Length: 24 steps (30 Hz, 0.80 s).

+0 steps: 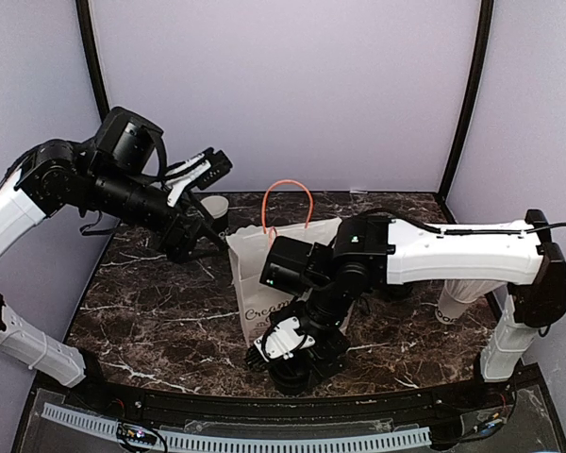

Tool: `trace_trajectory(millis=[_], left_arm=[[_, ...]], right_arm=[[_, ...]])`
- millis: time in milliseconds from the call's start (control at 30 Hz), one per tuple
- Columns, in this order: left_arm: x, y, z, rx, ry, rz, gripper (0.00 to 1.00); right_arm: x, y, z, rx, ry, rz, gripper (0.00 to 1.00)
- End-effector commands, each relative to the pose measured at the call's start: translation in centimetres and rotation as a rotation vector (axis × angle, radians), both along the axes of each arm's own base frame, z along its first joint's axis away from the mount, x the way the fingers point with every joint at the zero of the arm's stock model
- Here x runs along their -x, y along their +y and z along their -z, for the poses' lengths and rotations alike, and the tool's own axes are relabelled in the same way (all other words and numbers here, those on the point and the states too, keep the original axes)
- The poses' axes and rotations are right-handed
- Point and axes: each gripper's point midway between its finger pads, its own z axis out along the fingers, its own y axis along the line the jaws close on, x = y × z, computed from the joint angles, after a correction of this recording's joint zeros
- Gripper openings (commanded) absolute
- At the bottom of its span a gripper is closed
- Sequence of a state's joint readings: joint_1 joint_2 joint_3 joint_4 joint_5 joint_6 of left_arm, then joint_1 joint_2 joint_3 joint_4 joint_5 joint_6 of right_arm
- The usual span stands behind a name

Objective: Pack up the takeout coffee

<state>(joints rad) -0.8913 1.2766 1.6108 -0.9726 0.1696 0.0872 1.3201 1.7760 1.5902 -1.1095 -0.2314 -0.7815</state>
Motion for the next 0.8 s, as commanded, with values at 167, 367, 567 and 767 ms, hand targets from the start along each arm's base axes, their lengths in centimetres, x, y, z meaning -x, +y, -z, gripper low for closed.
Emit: trace_trajectory(millis=[167,367,567,767], left_arm=[[10.5,-2.0,6.4,-0.284,0.13,0.313,0.79],[14.9,-5.3,7.0,-0.273,0.135,0.499,0.79],[16.2,-9.2,8.4,-0.288,0.08,0.605,0.78],[14.6,-11.9,11.5,-0.343,0.01,0.603,0.82]], right_arm=[[-0.1,-4.8,-12.5,-0.21,0.28,0.033,0.99],[-2.6,-8.5,-15.6,-0.317,0.183,0.138,0.99],[-3.9,-10.4,-18.5,-0.428,0.171,0.201,0.98],[-3.1,-9.9,-19.9,-0.476,0.222,0.171,0.99]])
